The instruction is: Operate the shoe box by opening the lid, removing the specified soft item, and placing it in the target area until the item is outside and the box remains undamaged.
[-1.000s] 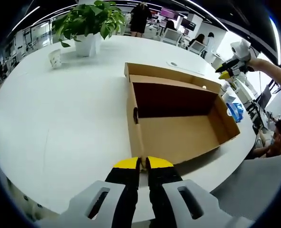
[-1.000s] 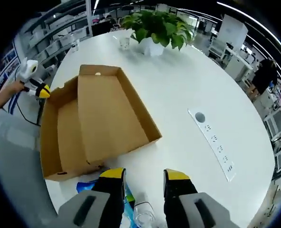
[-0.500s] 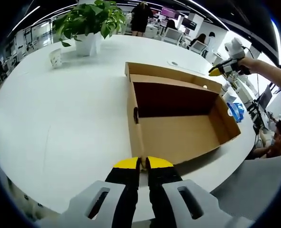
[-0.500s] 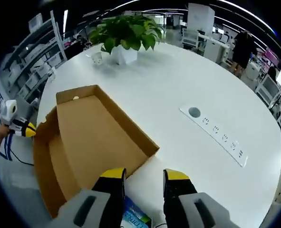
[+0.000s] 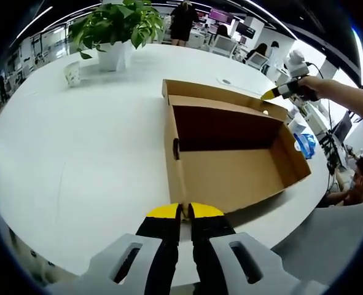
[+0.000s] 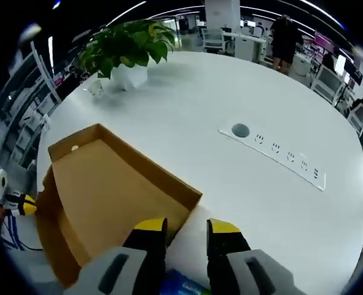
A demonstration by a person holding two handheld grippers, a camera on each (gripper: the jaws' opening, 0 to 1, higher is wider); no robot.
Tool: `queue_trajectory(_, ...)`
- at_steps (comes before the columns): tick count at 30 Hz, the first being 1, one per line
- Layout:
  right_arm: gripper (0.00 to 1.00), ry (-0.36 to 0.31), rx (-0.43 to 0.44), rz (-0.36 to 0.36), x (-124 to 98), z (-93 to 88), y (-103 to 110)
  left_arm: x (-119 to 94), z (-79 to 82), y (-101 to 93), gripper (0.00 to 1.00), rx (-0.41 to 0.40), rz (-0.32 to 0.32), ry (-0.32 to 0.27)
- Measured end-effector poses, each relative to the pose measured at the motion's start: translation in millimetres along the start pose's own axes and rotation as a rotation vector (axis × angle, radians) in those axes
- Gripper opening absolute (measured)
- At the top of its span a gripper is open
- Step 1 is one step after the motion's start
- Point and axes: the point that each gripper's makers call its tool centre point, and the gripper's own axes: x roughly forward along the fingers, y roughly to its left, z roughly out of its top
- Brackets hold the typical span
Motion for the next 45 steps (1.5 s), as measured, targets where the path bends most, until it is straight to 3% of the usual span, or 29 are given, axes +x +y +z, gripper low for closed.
queue_trajectory(8, 0.15, 0.039, 0.077, 0.009, 11.4, -8.9, 8.6, 5.8, 2.2, 7.0, 0.03, 0.004, 0.000, 0.010)
queue_trajectory(12, 0.03, 0.050, 0.071, -0.013, 12.7, -13.1, 9.4, 7.4, 2.7, 8.6, 0.03, -0.001, -0.001, 0.009)
queue_trajectory(28, 0.00, 0.008, 0.064, -0.047, 2.0, -5.8, 6.8, 8.6, 2.2, 8.2, 0.03, -0.017, -0.007, 0.006)
queue_trajectory(45, 0.00, -0.064, 0.024, -0.065, -24.7, 4.5, 15.3, 2.4, -1.7, 0.1, 0.03, -0.041, -0.010, -0.009)
